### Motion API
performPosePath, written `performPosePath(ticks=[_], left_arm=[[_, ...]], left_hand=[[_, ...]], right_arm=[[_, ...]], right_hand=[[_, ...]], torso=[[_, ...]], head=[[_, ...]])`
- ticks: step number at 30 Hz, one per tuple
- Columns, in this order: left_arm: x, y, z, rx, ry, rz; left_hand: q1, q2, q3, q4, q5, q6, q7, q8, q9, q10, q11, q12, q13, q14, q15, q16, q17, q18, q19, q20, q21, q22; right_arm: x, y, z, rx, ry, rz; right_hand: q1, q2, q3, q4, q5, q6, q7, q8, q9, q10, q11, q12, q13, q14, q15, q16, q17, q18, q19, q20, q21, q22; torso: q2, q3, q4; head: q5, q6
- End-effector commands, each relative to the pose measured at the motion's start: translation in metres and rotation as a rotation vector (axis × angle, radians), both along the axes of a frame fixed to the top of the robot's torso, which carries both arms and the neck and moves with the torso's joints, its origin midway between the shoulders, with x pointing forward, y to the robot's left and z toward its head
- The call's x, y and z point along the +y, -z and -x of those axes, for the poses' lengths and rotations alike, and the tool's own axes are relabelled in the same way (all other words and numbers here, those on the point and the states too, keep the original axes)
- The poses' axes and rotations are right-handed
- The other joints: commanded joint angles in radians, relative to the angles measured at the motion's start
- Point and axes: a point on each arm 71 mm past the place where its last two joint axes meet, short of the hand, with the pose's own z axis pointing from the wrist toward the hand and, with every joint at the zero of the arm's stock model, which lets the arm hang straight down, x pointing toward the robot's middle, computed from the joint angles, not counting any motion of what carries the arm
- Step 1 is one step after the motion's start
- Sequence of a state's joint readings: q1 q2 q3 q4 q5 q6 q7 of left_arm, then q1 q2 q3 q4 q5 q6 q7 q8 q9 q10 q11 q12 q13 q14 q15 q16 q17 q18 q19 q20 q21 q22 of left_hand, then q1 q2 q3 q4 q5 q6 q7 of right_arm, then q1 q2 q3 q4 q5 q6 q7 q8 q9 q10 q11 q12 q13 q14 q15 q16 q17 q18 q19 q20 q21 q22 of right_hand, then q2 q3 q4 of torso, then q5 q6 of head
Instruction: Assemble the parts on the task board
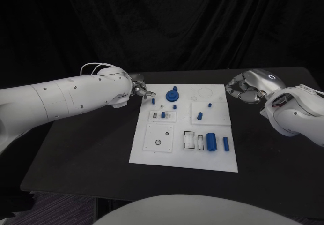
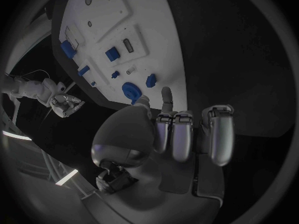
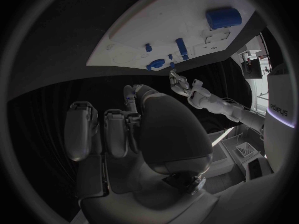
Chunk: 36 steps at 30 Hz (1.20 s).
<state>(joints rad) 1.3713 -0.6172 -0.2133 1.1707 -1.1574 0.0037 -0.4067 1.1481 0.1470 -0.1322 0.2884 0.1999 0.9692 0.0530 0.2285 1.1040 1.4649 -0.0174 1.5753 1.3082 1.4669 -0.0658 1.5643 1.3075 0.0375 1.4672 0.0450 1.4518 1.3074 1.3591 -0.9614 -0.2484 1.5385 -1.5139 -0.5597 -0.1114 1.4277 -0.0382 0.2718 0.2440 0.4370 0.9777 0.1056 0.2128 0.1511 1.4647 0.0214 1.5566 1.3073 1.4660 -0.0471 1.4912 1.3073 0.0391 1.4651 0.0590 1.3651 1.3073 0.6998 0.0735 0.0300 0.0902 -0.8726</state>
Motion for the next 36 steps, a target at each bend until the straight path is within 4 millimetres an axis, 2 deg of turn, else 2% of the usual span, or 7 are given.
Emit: performPosePath(ticks=[1,18,24,29,36], left_arm=[[-0.0042,0.0019,0.0010,0.008,0.034,0.013],[-0.0120,0.0038,0.0032,0.020,0.039,0.059],[-0.0108,0.0053,0.0024,0.024,0.032,0.056],[-0.0105,0.0069,0.0024,0.030,0.030,0.052],[-0.0118,0.0087,0.0029,0.035,0.032,0.051]], left_hand=[[-0.007,0.005,-0.004,-0.001,-0.001,0.010,0.001,-0.008,-0.005,0.106,0.003,-0.005,0.263,0.104,0.004,0.006,0.263,-0.005,0.029,0.006,-0.005,0.221],[0.005,0.004,-0.001,-0.006,0.022,0.018,0.000,-0.025,-0.023,0.106,0.003,-0.005,0.263,0.104,0.003,0.006,0.263,-0.002,0.022,0.005,-0.015,0.217],[0.029,0.001,0.010,-0.012,0.055,0.023,0.001,-0.040,-0.036,0.106,0.003,-0.005,0.263,0.104,0.004,0.006,0.263,-0.002,0.020,0.005,-0.018,0.216],[0.040,-0.001,0.016,-0.014,0.074,0.024,0.000,-0.047,-0.042,0.106,0.003,-0.005,0.263,0.104,0.004,0.006,0.263,-0.002,0.019,0.006,-0.019,0.216],[0.064,-0.008,0.031,-0.022,0.111,0.027,-0.001,-0.056,-0.048,0.106,0.002,-0.005,0.263,0.104,0.003,0.006,0.263,-0.001,0.018,0.005,-0.020,0.216]], right_arm=[[-0.0001,0.0013,0.0003,0.008,0.008,0.003],[0.0002,0.0014,0.0007,0.010,0.008,0.004],[-0.0001,0.0013,0.0008,0.010,0.008,0.004],[0.0000,0.0013,0.0008,0.010,0.008,0.004],[0.0003,0.0013,0.0008,0.010,0.007,0.004]], right_hand=[[-0.002,-0.007,0.007,-0.001,-0.002,0.005,0.002,-0.003,-0.001,0.086,0.005,-0.003,0.241,0.086,0.003,-0.004,0.189,0.010,0.023,0.005,-0.004,0.196],[-0.002,-0.007,0.008,-0.001,-0.002,0.005,0.002,-0.003,-0.001,0.086,0.005,-0.003,0.240,0.086,0.003,-0.004,0.189,0.010,0.023,0.005,-0.004,0.196],[-0.002,-0.007,0.008,-0.001,-0.002,0.005,0.002,-0.003,-0.001,0.086,0.005,-0.003,0.240,0.086,0.003,-0.004,0.189,0.010,0.023,0.005,-0.004,0.196],[-0.002,-0.007,0.008,-0.001,-0.002,0.005,0.002,-0.003,-0.001,0.086,0.005,-0.003,0.240,0.086,0.003,-0.004,0.189,0.010,0.023,0.005,-0.004,0.196],[-0.002,-0.007,0.008,-0.001,-0.002,0.005,0.002,-0.003,-0.001,0.086,0.005,-0.003,0.240,0.086,0.003,-0.004,0.189,0.010,0.023,0.005,-0.004,0.196]], torso=[[-0.001,0.0003,-0.0003],[-0.001,0.0014,-0.0017],[0.000,0.0013,0.0002],[0.000,0.0018,-0.0005],[-0.001,0.0007,-0.0013]], head=[[-0.002,0.000],[-0.001,0.000],[-0.004,0.000],[-0.004,0.000],[-0.002,0.000]])
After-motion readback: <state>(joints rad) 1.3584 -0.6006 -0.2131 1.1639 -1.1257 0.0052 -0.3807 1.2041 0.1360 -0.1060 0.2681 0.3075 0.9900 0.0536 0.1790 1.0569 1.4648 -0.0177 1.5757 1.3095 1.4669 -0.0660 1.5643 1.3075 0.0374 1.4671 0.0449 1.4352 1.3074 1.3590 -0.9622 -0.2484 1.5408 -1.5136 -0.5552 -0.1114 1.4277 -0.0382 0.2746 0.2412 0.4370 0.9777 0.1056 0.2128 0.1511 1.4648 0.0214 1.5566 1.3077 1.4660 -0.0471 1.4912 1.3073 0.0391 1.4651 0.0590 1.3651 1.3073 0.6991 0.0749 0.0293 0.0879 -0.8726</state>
